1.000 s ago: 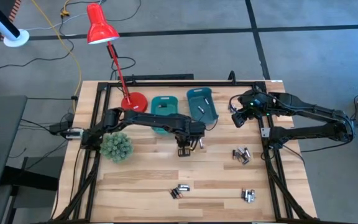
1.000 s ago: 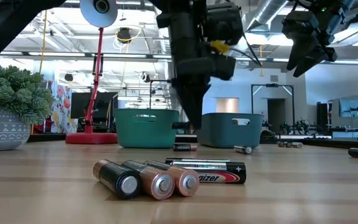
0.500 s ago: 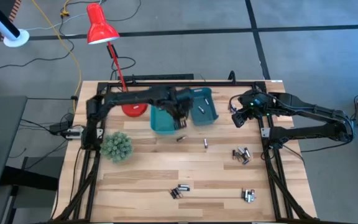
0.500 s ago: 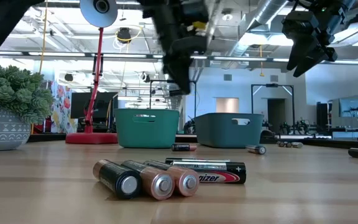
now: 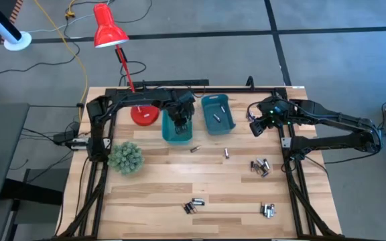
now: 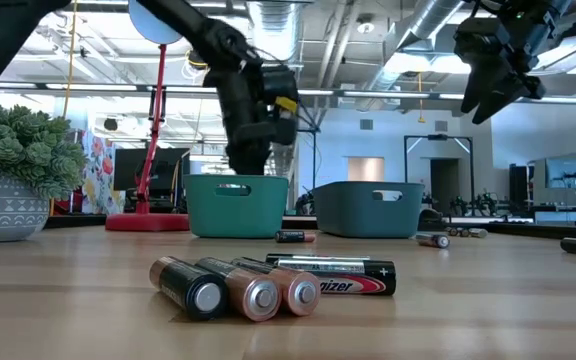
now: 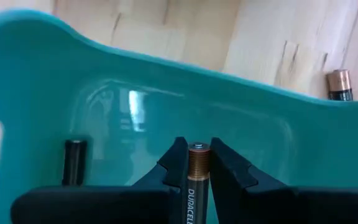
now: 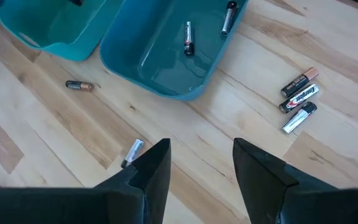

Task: Sort batteries
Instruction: Put the black battery into the green bin

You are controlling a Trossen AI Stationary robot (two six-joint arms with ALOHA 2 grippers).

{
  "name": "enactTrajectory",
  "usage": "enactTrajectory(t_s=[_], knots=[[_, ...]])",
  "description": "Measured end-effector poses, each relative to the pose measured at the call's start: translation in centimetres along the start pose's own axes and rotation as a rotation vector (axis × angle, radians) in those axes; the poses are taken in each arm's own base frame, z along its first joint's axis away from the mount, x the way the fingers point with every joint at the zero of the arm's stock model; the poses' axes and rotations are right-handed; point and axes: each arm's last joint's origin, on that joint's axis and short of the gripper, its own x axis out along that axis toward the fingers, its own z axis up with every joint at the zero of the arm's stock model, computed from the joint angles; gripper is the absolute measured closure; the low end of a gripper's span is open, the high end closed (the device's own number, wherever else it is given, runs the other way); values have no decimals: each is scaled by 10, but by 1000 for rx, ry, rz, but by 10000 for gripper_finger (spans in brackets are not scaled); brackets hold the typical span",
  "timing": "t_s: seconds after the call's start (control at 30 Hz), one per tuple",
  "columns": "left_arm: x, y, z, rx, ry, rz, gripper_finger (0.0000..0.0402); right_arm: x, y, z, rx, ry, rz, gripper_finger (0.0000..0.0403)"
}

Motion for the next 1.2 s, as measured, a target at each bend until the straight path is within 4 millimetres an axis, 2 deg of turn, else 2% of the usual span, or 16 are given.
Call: enactTrajectory(t_s=[0.2, 0.57, 0.9, 1.07, 1.2], knots=[[8, 29, -13, -12, -19, 5, 366, 0, 0, 0, 52, 0, 0, 214], [37, 52, -20, 82, 7, 19, 366, 0, 4, 6, 134, -57, 45, 214], [28, 85, -21, 88, -29, 89, 365, -1, 6, 9, 175, -82, 68, 214], [25, 87, -19, 121, -35, 90, 362, -1, 6, 9, 181, -82, 68, 214], [26, 80, -21, 136, -14, 23, 361, -1, 5, 9, 184, -90, 57, 214]])
